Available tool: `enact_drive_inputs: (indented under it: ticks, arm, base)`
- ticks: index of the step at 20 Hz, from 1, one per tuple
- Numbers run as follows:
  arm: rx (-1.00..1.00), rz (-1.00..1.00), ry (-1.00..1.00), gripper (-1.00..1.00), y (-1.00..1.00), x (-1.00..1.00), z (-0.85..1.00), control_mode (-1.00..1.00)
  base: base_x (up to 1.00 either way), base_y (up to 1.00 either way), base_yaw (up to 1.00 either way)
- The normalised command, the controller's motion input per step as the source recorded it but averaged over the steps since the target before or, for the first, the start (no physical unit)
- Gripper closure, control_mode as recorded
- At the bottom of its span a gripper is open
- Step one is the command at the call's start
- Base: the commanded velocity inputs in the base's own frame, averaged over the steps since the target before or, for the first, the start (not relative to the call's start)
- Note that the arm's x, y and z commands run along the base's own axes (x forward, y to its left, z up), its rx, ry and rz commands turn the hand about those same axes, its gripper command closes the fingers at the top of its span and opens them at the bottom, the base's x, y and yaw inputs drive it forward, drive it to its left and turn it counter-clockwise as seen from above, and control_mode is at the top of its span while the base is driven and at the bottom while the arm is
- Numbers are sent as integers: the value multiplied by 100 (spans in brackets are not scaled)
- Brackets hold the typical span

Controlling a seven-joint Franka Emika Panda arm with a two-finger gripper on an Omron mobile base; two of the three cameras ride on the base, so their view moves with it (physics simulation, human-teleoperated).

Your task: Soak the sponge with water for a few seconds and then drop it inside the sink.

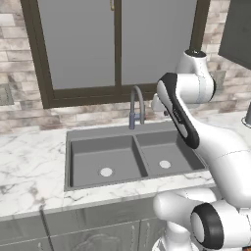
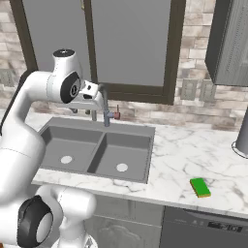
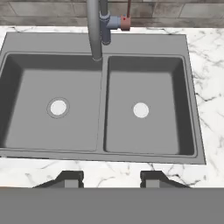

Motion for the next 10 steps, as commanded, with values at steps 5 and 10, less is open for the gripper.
enact_drive_inputs:
  ticks: [5, 10]
  arm:
    - [0, 0, 0, -100, 0, -22, 0, -100]
    - [0, 0, 0, -100, 0, -29, 0, -100]
  base:
    - [0, 0, 0]
    - [0, 0, 0]
